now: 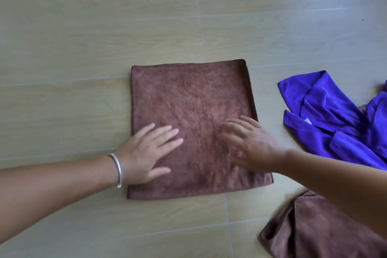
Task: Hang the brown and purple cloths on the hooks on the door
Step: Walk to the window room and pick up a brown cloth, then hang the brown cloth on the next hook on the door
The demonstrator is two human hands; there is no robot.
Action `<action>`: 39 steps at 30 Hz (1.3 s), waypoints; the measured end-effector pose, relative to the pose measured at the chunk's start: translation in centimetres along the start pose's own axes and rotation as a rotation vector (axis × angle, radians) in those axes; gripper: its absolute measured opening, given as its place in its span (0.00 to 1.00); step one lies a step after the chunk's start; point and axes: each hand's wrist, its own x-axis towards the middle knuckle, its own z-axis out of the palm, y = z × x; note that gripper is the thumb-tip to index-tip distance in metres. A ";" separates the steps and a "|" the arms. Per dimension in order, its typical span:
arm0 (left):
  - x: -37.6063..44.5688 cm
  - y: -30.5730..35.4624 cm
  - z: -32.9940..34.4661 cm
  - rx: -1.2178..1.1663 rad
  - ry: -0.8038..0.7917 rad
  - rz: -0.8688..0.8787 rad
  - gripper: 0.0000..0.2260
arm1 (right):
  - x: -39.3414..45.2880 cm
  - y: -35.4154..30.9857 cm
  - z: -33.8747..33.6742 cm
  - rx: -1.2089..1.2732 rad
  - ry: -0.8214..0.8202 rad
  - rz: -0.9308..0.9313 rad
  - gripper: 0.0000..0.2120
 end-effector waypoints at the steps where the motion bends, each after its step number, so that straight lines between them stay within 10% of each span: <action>1: -0.8 0.8 0.3 0.033 -0.025 0.049 0.35 | -0.7 -0.3 0.5 -0.003 -0.027 -0.043 0.31; 7: -4.0 2.2 2.3 0.173 -0.123 0.227 0.33 | -4.6 -0.2 3.4 -0.062 -0.058 -0.269 0.27; 13: -4.3 0.2 1.9 0.061 -0.013 0.386 0.11 | -6.0 0.6 3.7 -0.136 0.069 -0.372 0.08; 21: -5.0 -0.4 -0.6 -0.092 -0.118 0.350 0.04 | -5.6 0.4 1.1 -0.104 0.157 -0.372 0.11; 30: -6.7 -1.3 -14.4 -0.202 0.033 -0.009 0.02 | -5.2 -0.5 -13.3 -0.074 0.232 -0.029 0.10; 39: -10.6 -0.7 -34.6 0.005 0.001 -0.161 0.27 | -6.1 -5.2 -35.5 0.017 0.228 0.163 0.07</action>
